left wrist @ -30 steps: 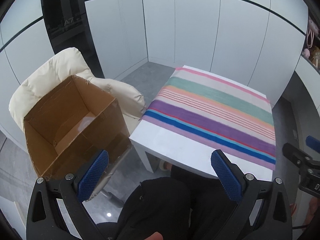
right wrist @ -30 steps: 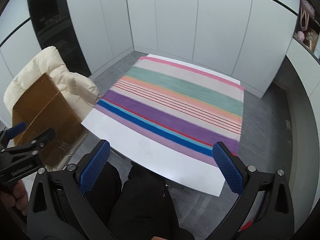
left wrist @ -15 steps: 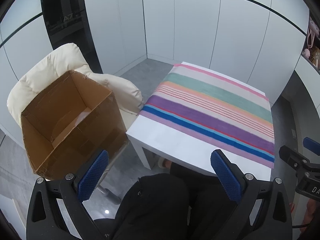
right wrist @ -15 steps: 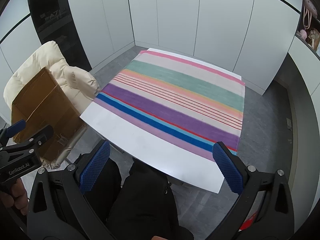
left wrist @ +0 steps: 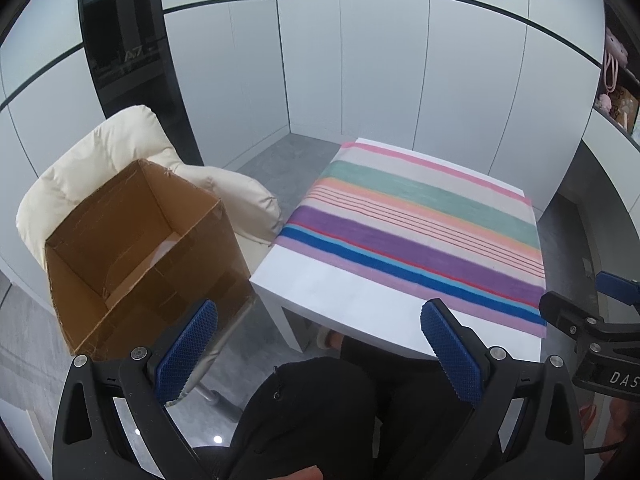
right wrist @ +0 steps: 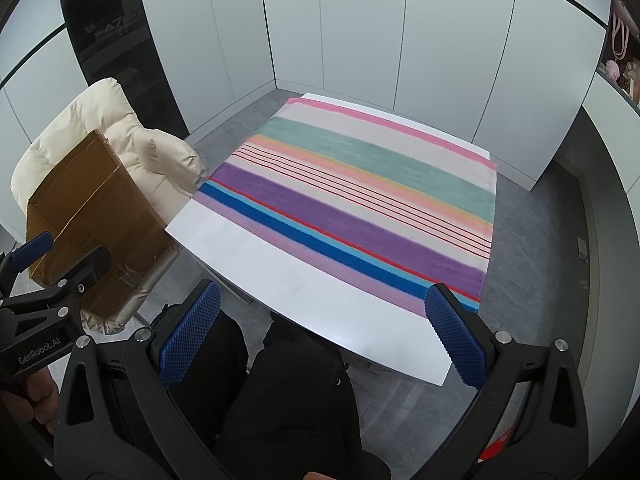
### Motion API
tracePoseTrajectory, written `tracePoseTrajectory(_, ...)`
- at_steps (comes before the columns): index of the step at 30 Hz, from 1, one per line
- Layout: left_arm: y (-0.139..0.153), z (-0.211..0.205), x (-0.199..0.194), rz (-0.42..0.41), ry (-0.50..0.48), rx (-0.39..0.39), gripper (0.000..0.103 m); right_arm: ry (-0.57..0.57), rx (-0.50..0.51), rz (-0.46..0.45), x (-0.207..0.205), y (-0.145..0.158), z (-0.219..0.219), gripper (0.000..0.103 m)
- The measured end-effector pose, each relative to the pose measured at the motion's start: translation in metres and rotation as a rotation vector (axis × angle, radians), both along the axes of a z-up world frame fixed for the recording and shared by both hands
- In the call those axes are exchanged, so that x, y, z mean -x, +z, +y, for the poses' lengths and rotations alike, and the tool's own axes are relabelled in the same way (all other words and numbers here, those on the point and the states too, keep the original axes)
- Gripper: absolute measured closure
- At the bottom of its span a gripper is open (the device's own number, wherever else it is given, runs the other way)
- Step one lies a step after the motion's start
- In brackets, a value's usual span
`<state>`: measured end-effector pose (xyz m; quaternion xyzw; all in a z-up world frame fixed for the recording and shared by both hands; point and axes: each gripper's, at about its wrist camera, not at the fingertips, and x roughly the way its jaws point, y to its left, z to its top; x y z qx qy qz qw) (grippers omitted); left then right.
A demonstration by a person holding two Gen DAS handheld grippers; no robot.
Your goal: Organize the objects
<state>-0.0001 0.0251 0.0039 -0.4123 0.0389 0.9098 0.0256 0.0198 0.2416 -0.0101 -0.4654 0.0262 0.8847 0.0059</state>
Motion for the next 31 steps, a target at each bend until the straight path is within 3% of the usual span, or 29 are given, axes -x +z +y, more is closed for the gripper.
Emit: tracePoseTrajectory(31,-0.0030,0.0053,-0.0029,-0.018,-0.028,0.007,0.001,0.020,-0.008,0.004,-0.0003,-0.0010,-0.0091,0.000)
